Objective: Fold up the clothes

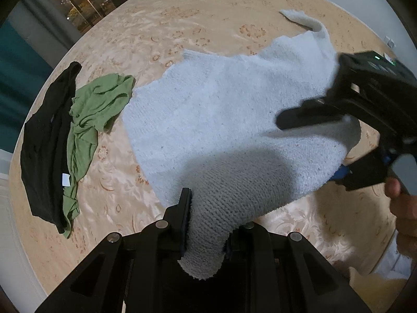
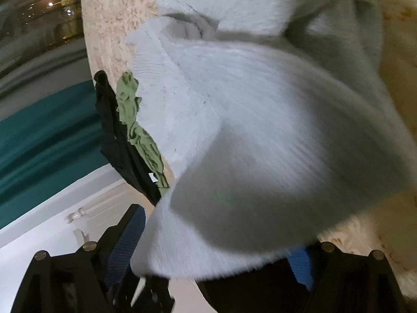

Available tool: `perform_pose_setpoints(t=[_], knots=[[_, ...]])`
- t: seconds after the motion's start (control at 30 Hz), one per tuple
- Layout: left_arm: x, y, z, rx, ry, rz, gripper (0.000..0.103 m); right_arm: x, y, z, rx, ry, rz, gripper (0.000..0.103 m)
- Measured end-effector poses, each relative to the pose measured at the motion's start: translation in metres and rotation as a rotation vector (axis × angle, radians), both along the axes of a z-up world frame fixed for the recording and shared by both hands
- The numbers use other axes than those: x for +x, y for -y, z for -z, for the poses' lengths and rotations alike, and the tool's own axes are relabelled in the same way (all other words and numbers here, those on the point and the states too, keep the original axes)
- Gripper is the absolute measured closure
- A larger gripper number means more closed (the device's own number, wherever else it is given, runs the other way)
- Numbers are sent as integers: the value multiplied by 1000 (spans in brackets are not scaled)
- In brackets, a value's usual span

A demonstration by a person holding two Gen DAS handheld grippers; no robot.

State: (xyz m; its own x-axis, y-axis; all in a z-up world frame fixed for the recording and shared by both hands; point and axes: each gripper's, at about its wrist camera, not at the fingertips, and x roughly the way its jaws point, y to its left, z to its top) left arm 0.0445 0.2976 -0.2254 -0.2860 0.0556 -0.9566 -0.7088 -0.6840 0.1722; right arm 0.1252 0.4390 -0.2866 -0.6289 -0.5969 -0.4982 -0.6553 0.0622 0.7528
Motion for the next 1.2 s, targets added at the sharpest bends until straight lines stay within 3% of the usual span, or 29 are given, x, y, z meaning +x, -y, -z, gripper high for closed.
perform_pose_setpoints(t=[0.23,0.4,0.5,0.63,0.8,0.97,1.2], knots=[[-1,1,0,6,8,-16,82,-10,-3,9,-31,9,34,20],[-4,4,-2,23,19,-38,82,-2,-8,1,-2,-5,48,39],[-3,5,-1,29,24,-44,82,2,-9,1,13,15,43,62],[1,5,1,33,11,-43,82,5,-8,-1,40,31,53,74],[-1,7,-20,103,-38,-70,82,-5,-9,-31,175,3,22,82],[-10,3,-64,202,-123,-97,82,-24,-18,-83,337,-65,-4,84],[-11,5,-115,320,-183,-121,82,-43,-23,-154,535,-170,-15,84]])
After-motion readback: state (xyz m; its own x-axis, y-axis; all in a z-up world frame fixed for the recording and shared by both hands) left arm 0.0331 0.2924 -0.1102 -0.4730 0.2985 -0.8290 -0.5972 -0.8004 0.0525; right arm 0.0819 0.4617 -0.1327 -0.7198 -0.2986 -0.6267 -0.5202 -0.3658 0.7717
